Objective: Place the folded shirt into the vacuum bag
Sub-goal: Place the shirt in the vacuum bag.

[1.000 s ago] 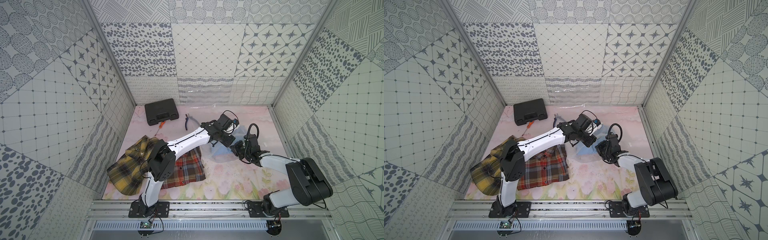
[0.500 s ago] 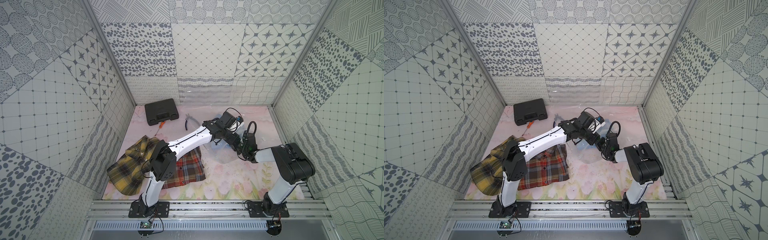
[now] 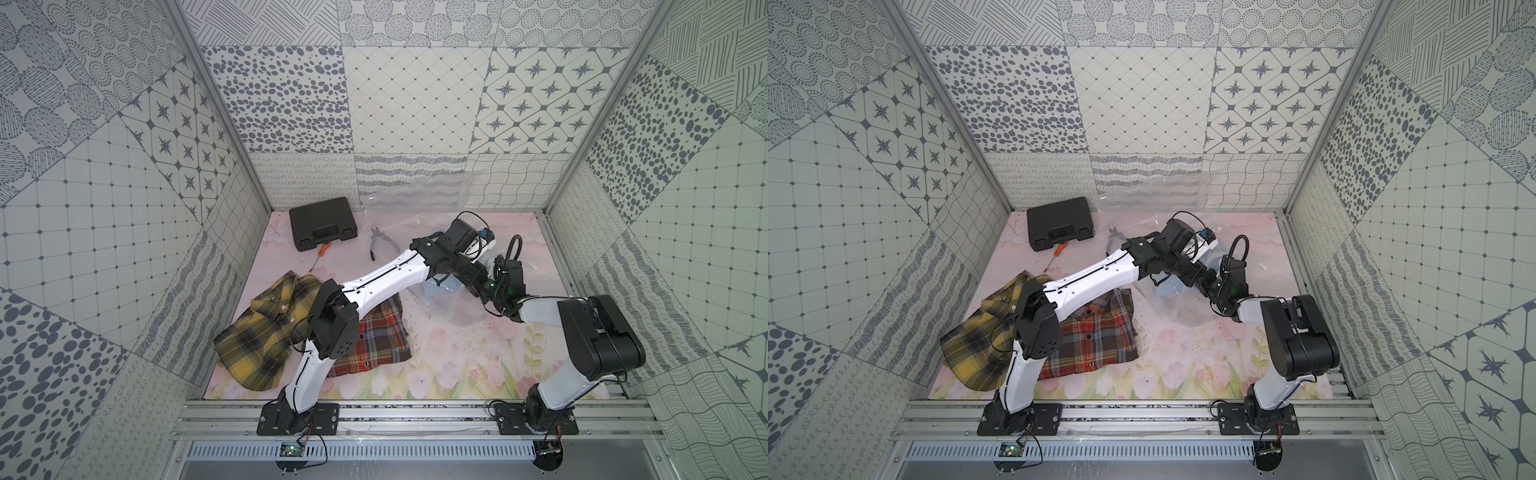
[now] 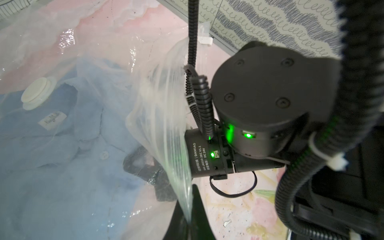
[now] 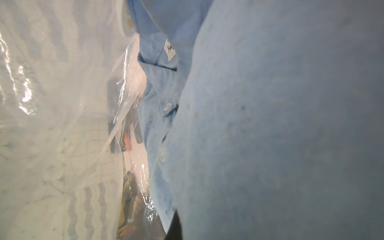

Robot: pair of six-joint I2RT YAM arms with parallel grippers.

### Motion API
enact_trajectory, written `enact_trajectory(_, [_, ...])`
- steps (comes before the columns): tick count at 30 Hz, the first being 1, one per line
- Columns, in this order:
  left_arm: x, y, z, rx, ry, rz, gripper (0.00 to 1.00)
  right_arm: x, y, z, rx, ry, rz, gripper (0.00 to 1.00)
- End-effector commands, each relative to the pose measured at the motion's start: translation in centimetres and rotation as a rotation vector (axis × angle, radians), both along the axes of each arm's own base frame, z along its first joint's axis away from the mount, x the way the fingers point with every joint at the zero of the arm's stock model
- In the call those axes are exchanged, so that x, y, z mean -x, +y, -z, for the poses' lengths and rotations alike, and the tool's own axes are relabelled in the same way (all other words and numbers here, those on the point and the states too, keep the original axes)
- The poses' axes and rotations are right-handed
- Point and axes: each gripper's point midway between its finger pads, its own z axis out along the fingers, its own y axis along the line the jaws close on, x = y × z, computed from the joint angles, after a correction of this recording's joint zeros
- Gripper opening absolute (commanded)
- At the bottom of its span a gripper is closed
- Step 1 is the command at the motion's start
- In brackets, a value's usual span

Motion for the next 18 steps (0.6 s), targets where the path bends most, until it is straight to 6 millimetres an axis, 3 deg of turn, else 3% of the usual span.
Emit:
enact_trajectory(1, [2.2,-3.3,-1.7,0.070,-0.014,0.147,0.00,1.9,-0.9,-0.5,0.011,-0.015,-0.012,0.00])
enact_trajectory(6, [4.4,-6.7,-2.2,0.096,-0.045,0.256,0.00,4.3,-1.6,-0.1,0.049,0.002,-0.015,0.00])
enact_trajectory(10, [6.1,-8.0,-2.8,0.111,-0.050,0.321,0.00,5.6,-1.8,0.6,0.051,0.015,-0.016,0.00])
enact_trajectory(15, [9.4,-6.4,-2.2,0.081,-0.036,0.400,0.01,6.2,-2.0,1.2,0.064,0.027,-0.029,0.00])
enact_trajectory(18, [9.9,-4.2,-1.0,0.035,-0.027,0.353,0.11,6.5,-3.0,1.7,0.106,0.048,-0.024,0.00])
